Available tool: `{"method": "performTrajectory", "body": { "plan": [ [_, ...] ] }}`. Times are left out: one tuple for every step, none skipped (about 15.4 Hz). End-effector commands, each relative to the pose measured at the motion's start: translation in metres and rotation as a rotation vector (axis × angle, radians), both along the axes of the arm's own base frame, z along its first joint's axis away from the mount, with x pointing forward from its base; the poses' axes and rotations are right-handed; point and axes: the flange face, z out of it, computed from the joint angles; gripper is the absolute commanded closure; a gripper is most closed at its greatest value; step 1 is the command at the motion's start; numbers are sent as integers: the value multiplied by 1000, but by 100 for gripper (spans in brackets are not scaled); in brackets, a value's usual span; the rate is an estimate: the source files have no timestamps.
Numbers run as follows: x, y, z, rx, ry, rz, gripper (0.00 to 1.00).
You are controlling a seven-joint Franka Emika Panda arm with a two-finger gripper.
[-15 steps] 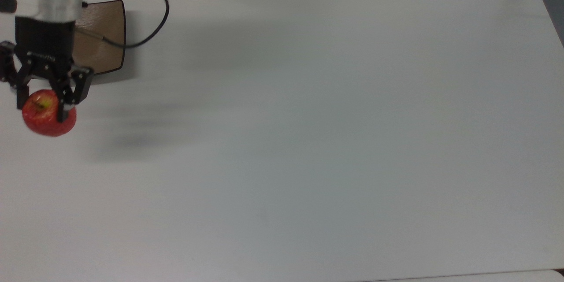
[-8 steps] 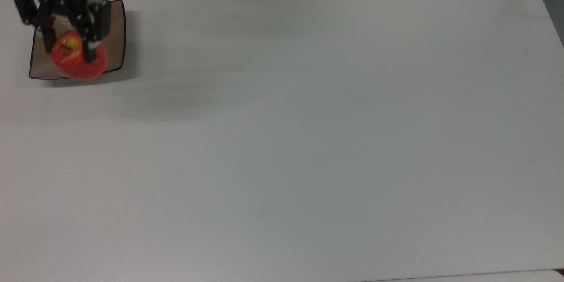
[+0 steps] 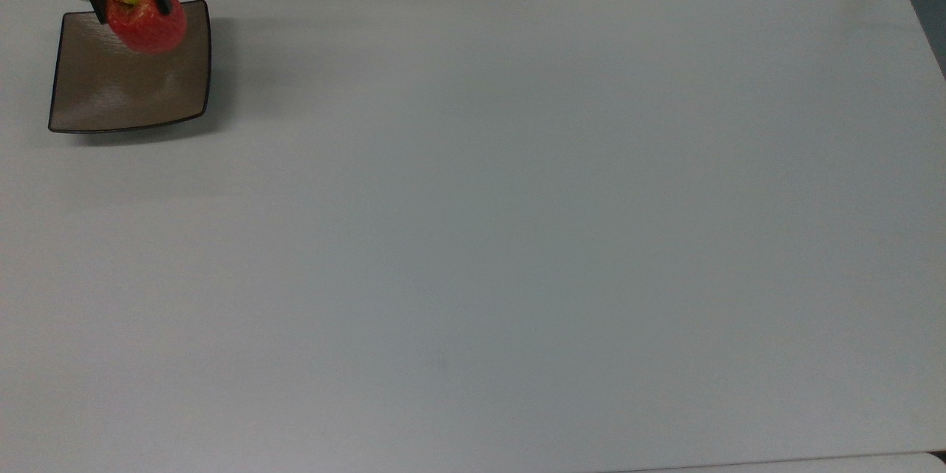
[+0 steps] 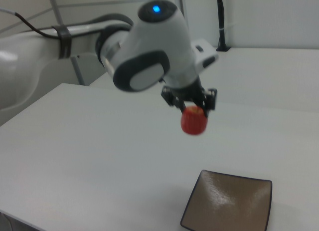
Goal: Apples placed on a ceramic plate
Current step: 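Lift the apple and carry it over the brown plate, then lower the apple onto the plate and open the gripper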
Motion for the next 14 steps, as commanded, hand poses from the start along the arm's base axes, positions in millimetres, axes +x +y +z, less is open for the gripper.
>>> {"method": "performTrajectory", "body": {
  "plan": [
    [-29,-24,-39,-19,26,94,62],
    [-36,-32,-54,-36,32,126,62],
    [-41,-38,-68,-57,26,149,62],
    [-44,-42,-81,-77,12,159,62],
    [-48,-45,-97,-93,0,162,62],
    [-49,-51,-110,-117,-13,154,62],
    [-47,-56,-120,-136,-25,138,62],
    [-43,-61,-129,-145,-36,117,62],
    [-41,-64,-136,-149,-48,101,62],
    [-40,-67,-142,-168,-59,104,62],
    [-38,-69,-151,-178,-57,106,62],
    [-39,-69,-164,-183,-46,104,62],
    [-41,-70,-167,-192,-47,100,62],
    [-44,-69,-173,-192,-41,100,62]
  ]
}}
